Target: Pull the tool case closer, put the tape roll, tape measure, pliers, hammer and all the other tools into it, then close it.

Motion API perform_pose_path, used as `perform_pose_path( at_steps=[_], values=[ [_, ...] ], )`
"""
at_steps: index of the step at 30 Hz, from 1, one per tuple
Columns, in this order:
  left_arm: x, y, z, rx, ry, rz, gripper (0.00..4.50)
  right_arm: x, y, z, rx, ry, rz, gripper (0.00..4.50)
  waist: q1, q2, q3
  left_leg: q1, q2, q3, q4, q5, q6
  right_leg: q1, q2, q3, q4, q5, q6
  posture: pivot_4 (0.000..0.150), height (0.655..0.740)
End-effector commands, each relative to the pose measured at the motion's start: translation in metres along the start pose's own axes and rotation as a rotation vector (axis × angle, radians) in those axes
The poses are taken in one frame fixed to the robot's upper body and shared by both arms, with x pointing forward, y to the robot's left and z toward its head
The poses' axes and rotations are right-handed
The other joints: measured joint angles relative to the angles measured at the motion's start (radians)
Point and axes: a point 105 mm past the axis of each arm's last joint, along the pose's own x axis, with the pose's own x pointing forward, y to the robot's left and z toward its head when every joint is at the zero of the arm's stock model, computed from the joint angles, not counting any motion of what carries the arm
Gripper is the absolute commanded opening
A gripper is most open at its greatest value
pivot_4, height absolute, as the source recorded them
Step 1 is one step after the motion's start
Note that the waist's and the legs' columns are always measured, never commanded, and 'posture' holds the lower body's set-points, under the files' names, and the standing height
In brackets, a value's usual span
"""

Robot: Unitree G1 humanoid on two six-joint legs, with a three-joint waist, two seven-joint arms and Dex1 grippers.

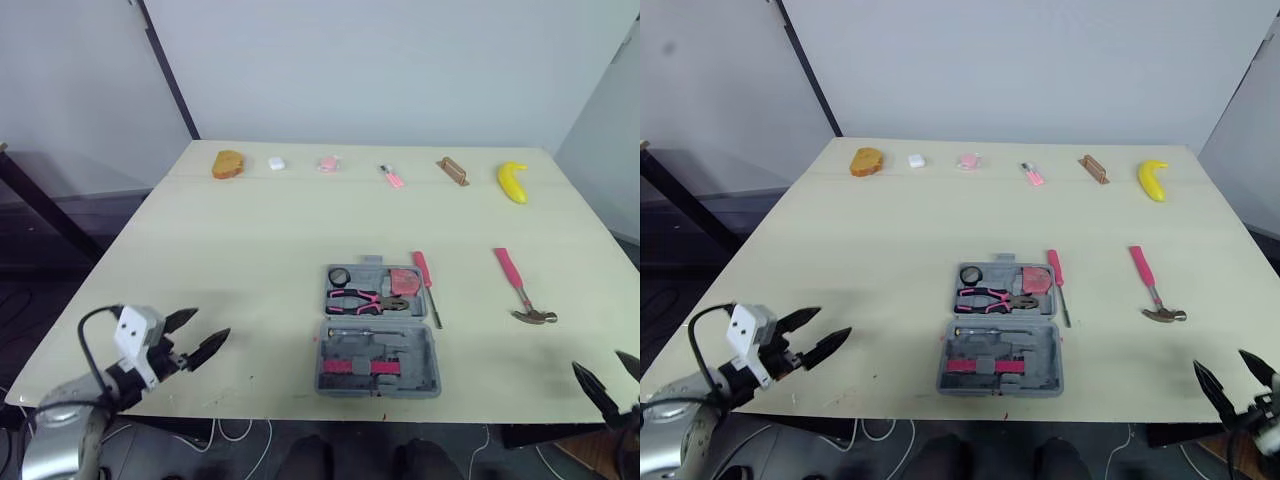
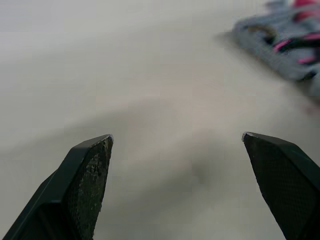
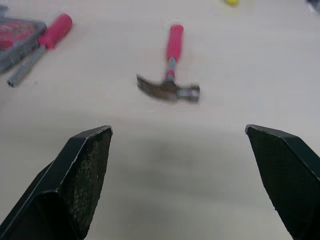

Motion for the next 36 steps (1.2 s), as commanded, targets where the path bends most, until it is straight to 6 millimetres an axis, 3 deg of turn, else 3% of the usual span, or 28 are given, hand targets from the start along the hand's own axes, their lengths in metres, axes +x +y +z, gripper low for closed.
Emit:
perform_pose_path(
  at_steps=[1,5,10,15,22,30,33,36],
  values=[
    [0.015,-0.013,0.030,0.065,-0.063,-0.121,4.41,0.023,-0.004,0.019,-0.022,-0.019,-0.006,4.50,0.000,0.001,-0.001,0.000,0.000,0.000,0.000,0.000,0.000,0.000,0.000,0.000,0.000,0.000,0.000,0.150,0.7400],
    [0.032,-0.032,0.051,0.077,-0.104,-0.269,4.41,0.056,-0.007,0.032,-0.031,-0.003,-0.003,4.50,-0.001,0.001,0.000,-0.001,-0.002,0.001,0.000,0.000,0.000,0.000,0.001,0.000,0.000,0.000,0.000,0.150,0.7400],
    [0.050,-0.054,0.077,0.130,-0.150,-0.420,4.41,0.094,-0.021,0.030,-0.048,0.126,-0.051,4.50,-0.003,0.001,0.000,-0.001,-0.003,0.000,0.000,0.000,0.000,0.000,0.004,0.001,0.000,0.000,0.000,0.150,0.7400],
    [0.063,-0.079,0.103,0.188,-0.201,-0.564,4.41,0.127,-0.021,0.031,-0.004,0.143,-0.016,4.50,-0.003,0.001,0.001,-0.002,-0.003,0.001,0.000,0.000,0.000,0.000,0.007,0.001,0.000,0.002,0.004,0.150,0.7400],
    [0.064,-0.099,0.121,0.230,-0.219,-0.689,4.41,0.151,-0.015,0.012,0.046,0.190,0.010,4.50,-0.014,0.002,0.001,-0.002,-0.003,0.002,0.000,0.000,0.000,0.000,0.007,0.000,0.000,0.002,0.004,0.150,0.7400],
    [0.063,-0.108,0.136,0.253,-0.240,-0.754,4.41,0.155,-0.017,-0.017,0.121,0.237,-0.015,4.50,-0.029,0.001,0.002,-0.002,-0.003,0.001,0.000,0.000,0.000,0.000,0.007,0.002,0.000,0.002,0.005,0.150,0.7400],
    [0.064,-0.109,0.137,0.258,-0.238,-0.762,4.50,0.157,-0.015,-0.021,0.127,0.247,-0.011,3.69,-0.029,0.001,0.002,-0.001,-0.003,0.001,0.000,0.000,0.000,0.000,0.008,0.002,0.000,0.002,0.004,0.150,0.7400],
    [0.066,-0.110,0.138,0.258,-0.242,-0.768,4.50,0.160,-0.014,-0.020,0.119,0.247,-0.004,2.24,-0.029,0.001,0.002,-0.002,-0.003,0.001,0.000,0.000,0.000,0.000,0.008,0.002,0.000,0.002,0.004,0.150,0.7400]
  ],
)
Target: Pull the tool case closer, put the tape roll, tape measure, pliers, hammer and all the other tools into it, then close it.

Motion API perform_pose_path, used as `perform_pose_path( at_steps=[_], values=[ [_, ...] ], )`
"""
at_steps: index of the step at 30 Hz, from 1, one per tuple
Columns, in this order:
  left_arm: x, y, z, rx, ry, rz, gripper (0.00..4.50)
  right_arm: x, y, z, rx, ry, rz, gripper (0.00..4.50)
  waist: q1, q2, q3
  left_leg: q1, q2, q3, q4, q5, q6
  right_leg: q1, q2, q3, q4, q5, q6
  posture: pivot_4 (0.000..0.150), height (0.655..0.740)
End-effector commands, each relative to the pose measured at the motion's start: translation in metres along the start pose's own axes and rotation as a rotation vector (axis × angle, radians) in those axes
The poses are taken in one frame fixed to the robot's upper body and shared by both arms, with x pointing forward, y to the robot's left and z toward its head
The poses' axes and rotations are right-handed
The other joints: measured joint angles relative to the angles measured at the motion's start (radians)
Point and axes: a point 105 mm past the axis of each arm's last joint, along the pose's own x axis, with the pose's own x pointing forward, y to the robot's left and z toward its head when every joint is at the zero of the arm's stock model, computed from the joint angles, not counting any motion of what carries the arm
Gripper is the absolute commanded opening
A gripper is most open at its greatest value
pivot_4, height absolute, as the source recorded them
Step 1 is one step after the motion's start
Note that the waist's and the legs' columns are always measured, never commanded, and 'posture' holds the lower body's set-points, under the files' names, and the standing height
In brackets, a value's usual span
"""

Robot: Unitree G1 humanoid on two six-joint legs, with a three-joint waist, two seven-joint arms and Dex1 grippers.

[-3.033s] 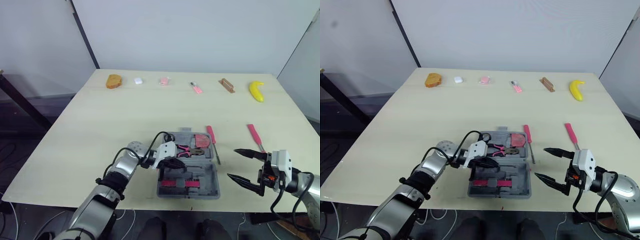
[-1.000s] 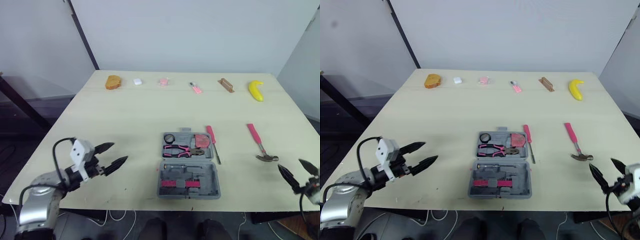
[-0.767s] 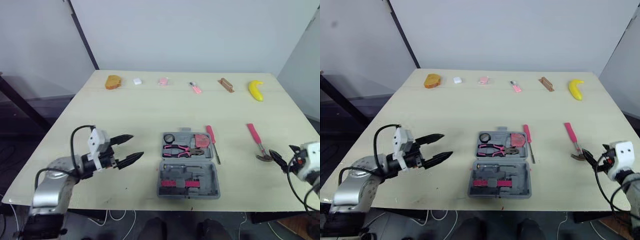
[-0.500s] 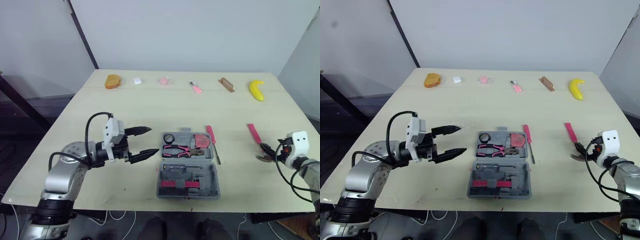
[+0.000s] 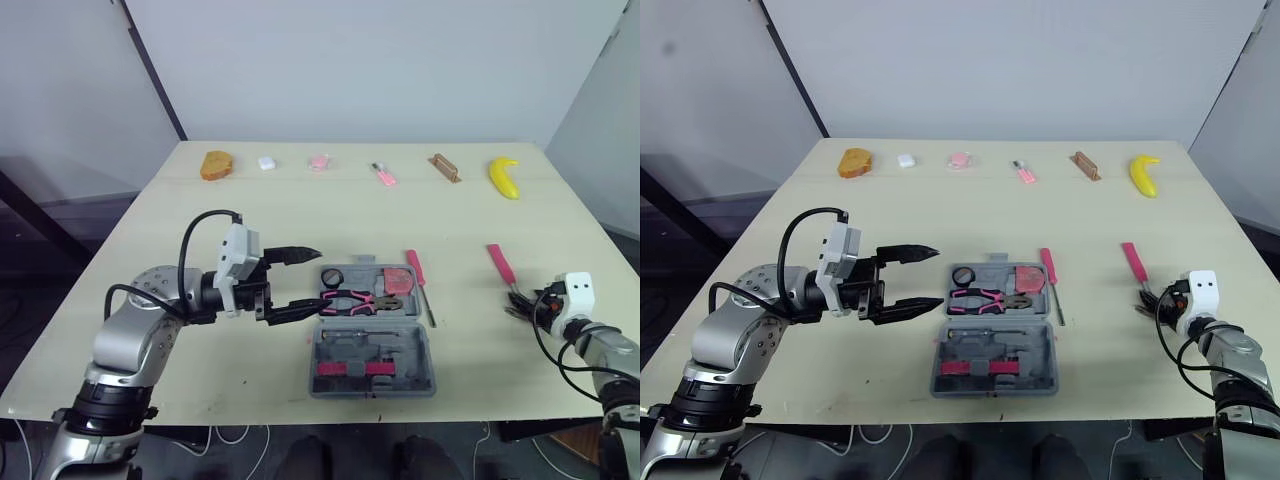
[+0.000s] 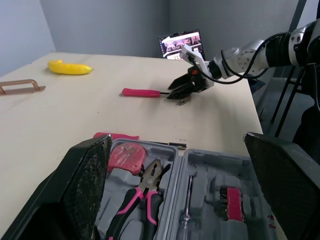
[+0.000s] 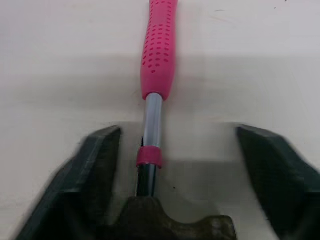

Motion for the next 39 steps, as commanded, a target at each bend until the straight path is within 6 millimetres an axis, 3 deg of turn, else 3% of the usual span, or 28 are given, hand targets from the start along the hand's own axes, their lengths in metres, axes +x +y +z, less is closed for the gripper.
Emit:
perform_pose_path(
  at_steps=[1,2,15,17,18,19,23,28,39],
  values=[
    [0.004,-0.002,0.012,0.049,-0.019,-0.034,4.50,0.001,0.000,-0.004,-0.017,0.028,0.002,1.77,0.001,0.000,0.000,0.000,0.000,0.000,0.000,0.000,0.000,0.000,0.000,0.000,0.000,0.000,0.000,0.150,0.7400],
    [0.004,-0.002,0.012,0.049,-0.019,-0.036,4.50,0.002,0.001,-0.005,-0.024,0.042,0.009,1.32,0.002,0.000,0.000,0.000,0.000,0.000,0.000,0.000,0.000,0.000,0.000,0.000,0.000,0.000,0.000,0.150,0.7400],
    [0.003,0.001,0.011,0.054,-0.019,-0.031,4.50,0.005,0.002,-0.017,-0.032,0.107,-0.016,1.32,0.002,-0.002,-0.001,0.000,0.000,-0.001,0.001,0.000,0.000,0.001,0.000,0.001,0.000,0.000,0.000,0.150,0.7400],
    [0.004,0.001,0.011,0.054,-0.021,-0.029,4.50,0.006,0.002,-0.018,-0.031,0.106,-0.021,0.67,0.002,-0.002,-0.001,0.000,0.000,-0.001,0.001,0.000,0.000,0.001,0.000,0.001,0.000,0.000,0.001,0.150,0.7400],
    [0.003,0.001,0.011,0.053,-0.021,-0.029,4.50,0.006,0.003,-0.018,-0.027,0.102,-0.021,0.60,0.002,-0.002,-0.001,0.000,0.000,-0.001,0.001,0.000,0.000,0.001,0.000,0.001,0.000,0.000,0.001,0.150,0.7400],
    [0.003,0.001,0.011,0.053,-0.021,-0.028,4.50,0.006,0.003,-0.019,-0.025,0.100,-0.021,0.08,0.002,-0.003,-0.001,0.000,0.000,-0.001,0.001,0.000,0.000,0.001,0.000,0.001,0.000,0.000,0.001,0.150,0.7400],
    [0.003,0.002,0.010,0.048,-0.024,-0.022,4.50,0.007,0.004,-0.019,-0.018,0.089,-0.024,0.01,0.001,-0.004,-0.001,0.001,0.000,-0.001,0.001,0.000,0.000,0.001,0.000,0.001,0.000,0.000,0.001,0.150,0.7400],
    [0.001,0.002,0.008,0.040,-0.025,-0.020,4.50,0.005,0.000,-0.004,-0.019,0.031,-0.027,0.01,0.002,-0.005,0.000,0.001,0.000,-0.001,0.001,0.000,0.000,0.001,0.000,0.001,0.000,0.000,0.001,0.150,0.7400],
    [-0.001,-0.011,0.012,0.003,-0.076,-0.128,4.50,-0.020,0.002,0.030,-0.130,-0.012,0.064,0.01,0.003,0.002,0.004,-0.001,0.000,-0.001,0.000,0.000,0.000,0.000,0.000,0.001,0.000,0.000,0.001,0.150,0.7400]
  ],
)
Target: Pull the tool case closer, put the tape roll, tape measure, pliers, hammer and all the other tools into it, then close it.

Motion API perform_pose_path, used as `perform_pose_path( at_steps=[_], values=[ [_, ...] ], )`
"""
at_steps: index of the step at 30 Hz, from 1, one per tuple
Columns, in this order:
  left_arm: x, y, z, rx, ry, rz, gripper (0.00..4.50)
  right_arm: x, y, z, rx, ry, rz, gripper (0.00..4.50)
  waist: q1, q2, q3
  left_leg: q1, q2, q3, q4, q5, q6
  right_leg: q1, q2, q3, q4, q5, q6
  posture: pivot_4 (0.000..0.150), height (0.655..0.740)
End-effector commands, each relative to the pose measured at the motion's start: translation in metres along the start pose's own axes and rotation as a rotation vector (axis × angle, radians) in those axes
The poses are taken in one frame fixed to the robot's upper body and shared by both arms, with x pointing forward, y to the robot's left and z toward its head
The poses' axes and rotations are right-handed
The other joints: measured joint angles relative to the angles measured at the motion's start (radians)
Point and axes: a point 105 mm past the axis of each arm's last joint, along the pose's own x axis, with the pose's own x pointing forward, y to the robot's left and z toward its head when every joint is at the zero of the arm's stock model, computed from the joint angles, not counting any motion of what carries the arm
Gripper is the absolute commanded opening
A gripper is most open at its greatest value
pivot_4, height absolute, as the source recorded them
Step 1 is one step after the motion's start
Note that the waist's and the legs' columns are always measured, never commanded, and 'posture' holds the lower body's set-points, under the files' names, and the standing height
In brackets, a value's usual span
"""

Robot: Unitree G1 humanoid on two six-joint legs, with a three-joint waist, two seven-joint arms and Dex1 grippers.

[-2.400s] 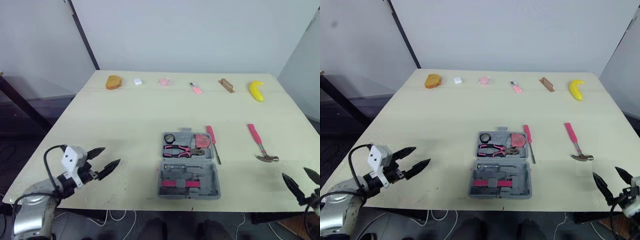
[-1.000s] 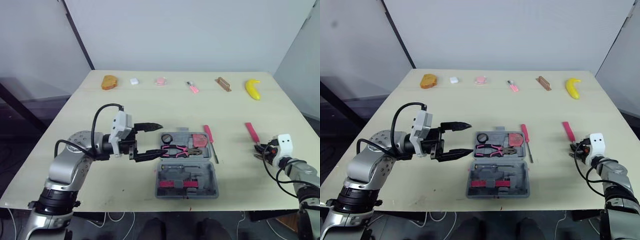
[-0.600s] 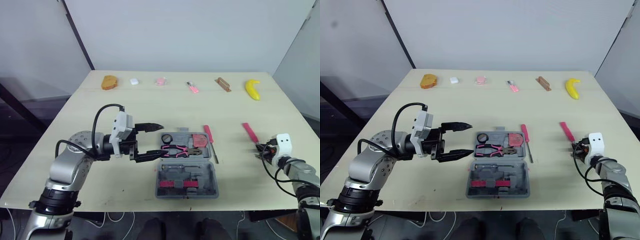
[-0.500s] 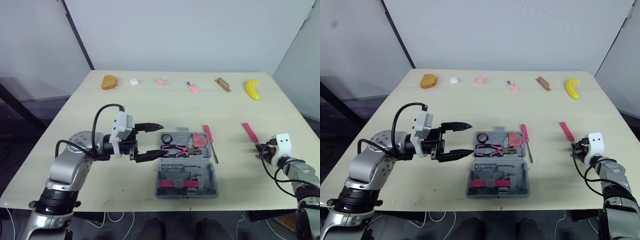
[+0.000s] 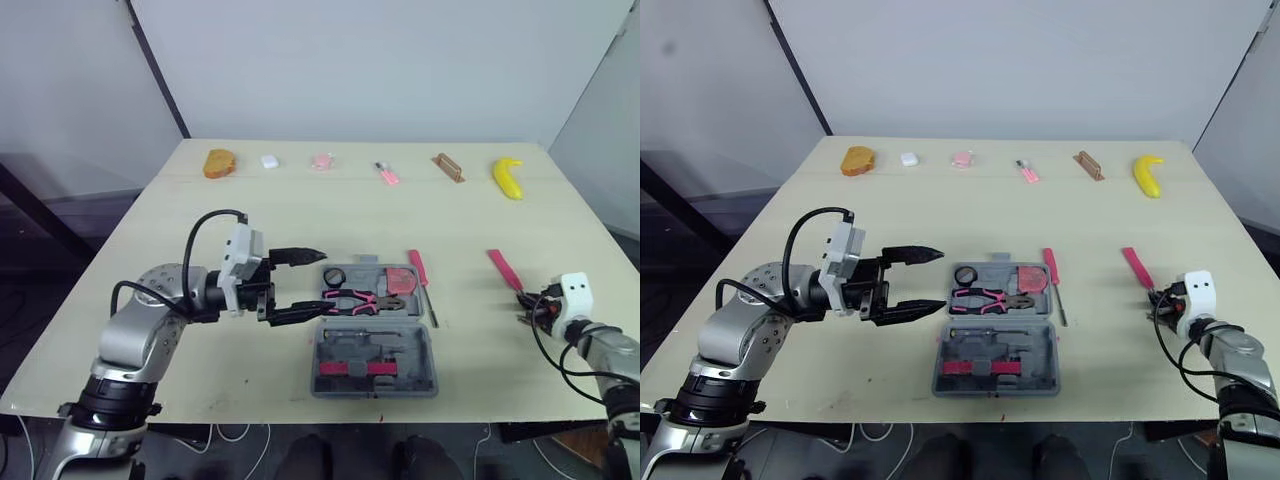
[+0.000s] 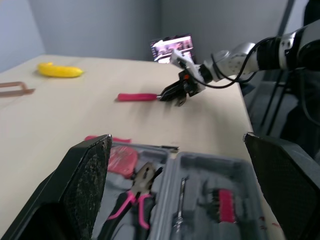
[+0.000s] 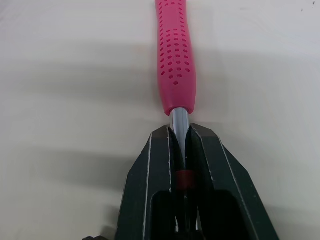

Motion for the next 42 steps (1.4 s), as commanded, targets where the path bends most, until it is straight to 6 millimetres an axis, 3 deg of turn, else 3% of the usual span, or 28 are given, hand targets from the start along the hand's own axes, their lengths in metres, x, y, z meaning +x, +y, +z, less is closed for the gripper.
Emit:
perform_pose_path(
  at_steps=[1,4,10,14,17,23,29,35,42],
  values=[
    [-0.004,-0.006,0.010,0.021,-0.039,-0.061,4.50,-0.010,-0.002,0.028,-0.059,-0.050,0.026,0.01,-0.003,0.001,0.001,0.000,0.000,0.000,0.000,0.000,0.000,0.000,0.000,0.000,0.000,0.000,0.000,0.150,0.7400],
    [-0.008,-0.008,0.011,0.023,-0.041,-0.089,4.50,-0.016,0.005,0.035,-0.092,-0.040,0.069,0.01,-0.004,0.002,0.002,0.000,0.000,0.000,0.000,0.000,0.000,-0.001,0.001,0.001,0.000,0.000,0.000,0.150,0.7400],
    [-0.024,-0.006,-0.001,0.033,0.038,-0.100,4.50,-0.028,0.039,0.061,-0.194,-0.038,0.238,0.01,-0.003,0.005,0.004,0.000,0.000,0.000,0.000,0.000,0.000,-0.001,0.001,0.001,0.001,0.000,0.000,0.150,0.7400],
    [-0.042,-0.003,-0.014,0.027,0.077,-0.068,4.50,-0.039,0.097,0.078,-0.309,-0.006,0.470,0.01,-0.003,0.007,0.006,0.000,0.001,0.000,0.000,0.000,0.000,-0.001,0.002,0.000,0.000,0.000,0.000,0.150,0.7400],
    [-0.054,-0.009,-0.026,0.026,0.135,-0.101,4.50,-0.047,0.129,0.083,-0.362,0.019,0.589,0.01,-0.002,0.006,0.006,-0.001,0.001,-0.001,0.000,0.000,0.000,-0.002,0.002,-0.001,0.000,0.000,0.000,0.150,0.7400],
    [-0.074,-0.018,-0.043,0.024,0.223,-0.127,4.50,-0.055,0.186,0.081,-0.479,0.064,0.786,0.01,0.002,0.003,0.009,-0.001,0.002,-0.001,0.000,0.000,0.000,-0.002,0.001,-0.001,0.000,0.000,0.000,0.150,0.7400],
    [-0.082,-0.017,-0.044,0.021,0.199,-0.098,4.50,-0.052,0.226,0.073,-0.628,0.119,0.900,0.01,0.003,0.002,0.010,-0.002,0.002,-0.001,0.000,0.000,0.000,-0.002,-0.001,-0.002,0.000,-0.001,-0.001,0.150,0.7400],
    [-0.086,-0.019,-0.048,0.018,0.209,-0.095,4.50,-0.038,0.251,0.064,-0.797,0.178,0.948,0.01,0.000,0.001,0.010,-0.013,0.001,-0.001,0.002,0.000,0.000,-0.015,0.000,-0.003,0.003,0.000,0.000,0.150,0.7400],
    [-0.084,-0.019,-0.050,0.027,0.213,-0.104,4.50,-0.032,0.264,0.057,-0.881,0.213,0.970,0.01,0.003,0.001,0.010,-0.017,0.001,-0.002,0.003,0.000,0.000,-0.017,0.000,-0.004,0.002,0.000,0.000,0.150,0.7400]
  ],
)
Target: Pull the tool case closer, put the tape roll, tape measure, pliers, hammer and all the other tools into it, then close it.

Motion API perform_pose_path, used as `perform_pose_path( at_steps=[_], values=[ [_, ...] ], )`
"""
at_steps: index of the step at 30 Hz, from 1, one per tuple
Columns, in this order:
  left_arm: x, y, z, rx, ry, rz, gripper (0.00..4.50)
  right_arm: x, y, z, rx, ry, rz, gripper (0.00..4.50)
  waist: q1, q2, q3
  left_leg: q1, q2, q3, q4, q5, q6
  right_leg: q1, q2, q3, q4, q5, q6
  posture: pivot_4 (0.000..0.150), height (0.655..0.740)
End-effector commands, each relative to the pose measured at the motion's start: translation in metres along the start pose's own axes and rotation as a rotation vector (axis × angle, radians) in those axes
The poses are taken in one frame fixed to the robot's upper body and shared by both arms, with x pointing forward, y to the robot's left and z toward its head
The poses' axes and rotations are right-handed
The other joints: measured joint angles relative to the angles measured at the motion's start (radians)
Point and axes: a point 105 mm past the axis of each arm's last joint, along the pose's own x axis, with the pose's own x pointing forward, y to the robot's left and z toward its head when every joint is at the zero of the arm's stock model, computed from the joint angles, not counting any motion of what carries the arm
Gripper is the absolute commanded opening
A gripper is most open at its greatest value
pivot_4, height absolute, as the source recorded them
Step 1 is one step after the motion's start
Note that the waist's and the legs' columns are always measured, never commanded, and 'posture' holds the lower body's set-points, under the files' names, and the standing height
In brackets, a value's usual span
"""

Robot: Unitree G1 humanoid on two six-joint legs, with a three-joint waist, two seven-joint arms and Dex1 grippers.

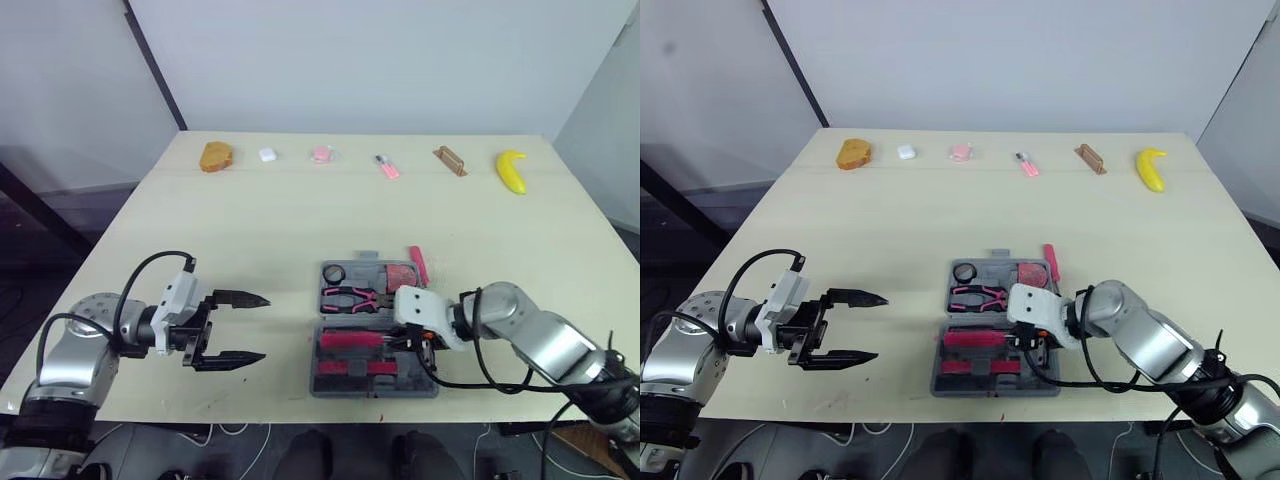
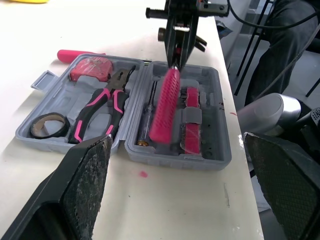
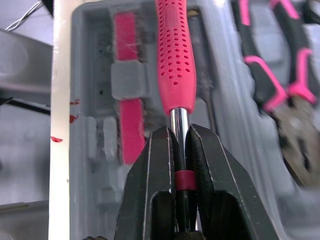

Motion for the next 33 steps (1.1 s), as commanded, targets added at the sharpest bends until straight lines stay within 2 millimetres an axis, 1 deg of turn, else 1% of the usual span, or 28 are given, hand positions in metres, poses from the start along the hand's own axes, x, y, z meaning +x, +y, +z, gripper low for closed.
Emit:
perform_pose_path(
  at_steps=[1,5,8,19,21,23,24,25,26,30,33],
  values=[
    [-0.002,-0.004,0.006,0.041,-0.002,-0.057,4.50,-0.001,-0.001,0.008,-0.058,0.003,-0.001,0.01,0.000,0.000,0.000,0.000,0.000,0.000,0.000,0.000,0.000,0.000,0.000,0.000,0.000,0.000,0.000,0.150,0.7400],
    [0.000,-0.005,0.006,0.044,-0.002,-0.069,4.50,0.003,-0.002,0.010,-0.064,0.008,-0.004,0.01,-0.001,0.000,0.000,0.000,0.000,0.000,0.000,0.000,0.000,0.000,0.000,-0.001,0.001,0.000,0.000,0.150,0.7400],
    [0.002,-0.006,0.006,0.048,-0.004,-0.078,4.50,0.006,0.000,0.007,-0.075,0.025,0.007,0.01,-0.002,0.000,0.000,0.000,0.000,0.000,0.000,0.000,0.000,0.000,0.000,-0.001,0.001,0.000,0.000,0.150,0.7400],
    [0.006,-0.005,0.008,0.058,-0.011,-0.091,4.50,0.018,0.000,0.005,-0.081,0.009,-0.002,0.01,-0.005,0.000,0.000,0.001,0.000,0.000,0.000,0.000,0.000,0.000,0.001,-0.001,0.002,0.000,0.000,0.150,0.7400],
    [0.006,-0.005,0.008,0.058,-0.012,-0.089,4.50,0.017,-0.001,0.005,-0.084,0.009,-0.005,1.03,-0.005,0.000,0.000,0.001,0.000,0.000,0.000,0.000,0.000,0.000,0.001,-0.001,0.002,0.000,0.000,0.150,0.7400],
    [0.006,-0.005,0.008,0.057,-0.014,-0.088,4.50,0.016,-0.003,0.005,-0.086,0.003,-0.021,1.77,-0.004,0.000,0.000,0.001,0.000,0.000,0.000,0.000,0.000,0.000,0.001,-0.001,0.002,0.000,0.000,0.150,0.7400],
    [0.006,-0.005,0.008,0.056,-0.015,-0.089,4.50,0.015,-0.006,0.006,-0.090,0.001,-0.038,2.35,-0.003,0.000,0.000,0.001,0.000,0.000,0.001,0.000,0.000,0.000,0.001,-0.001,0.002,0.000,0.000,0.150,0.7400],
    [0.006,-0.005,0.008,0.054,-0.016,-0.089,4.50,0.014,-0.008,0.006,-0.092,0.000,-0.051,2.75,-0.003,0.000,0.000,0.001,0.000,0.000,0.001,0.000,0.000,0.000,0.001,-0.001,0.002,0.000,0.000,0.150,0.7400],
    [0.006,-0.005,0.008,0.054,-0.017,-0.089,4.50,0.013,-0.009,0.006,-0.093,0.000,-0.050,3.33,-0.003,0.000,0.000,0.001,0.000,0.000,0.001,0.000,0.000,0.000,0.001,-0.001,0.002,0.000,0.000,0.150,0.7400],
    [0.008,-0.006,0.007,0.052,-0.022,-0.088,4.50,0.005,-0.009,0.006,-0.060,-0.024,-0.055,3.33,-0.002,0.000,0.000,0.001,0.000,0.000,0.001,0.000,0.000,0.001,0.001,-0.001,0.002,0.000,0.000,0.150,0.7400],
    [0.009,-0.006,0.007,0.053,-0.025,-0.088,4.50,0.002,-0.009,0.009,-0.009,-0.093,-0.066,3.33,-0.001,-0.001,0.000,0.001,0.000,0.001,0.001,0.000,0.000,0.001,0.001,-0.001,0.002,0.000,0.000,0.150,0.7400]
  ],
)
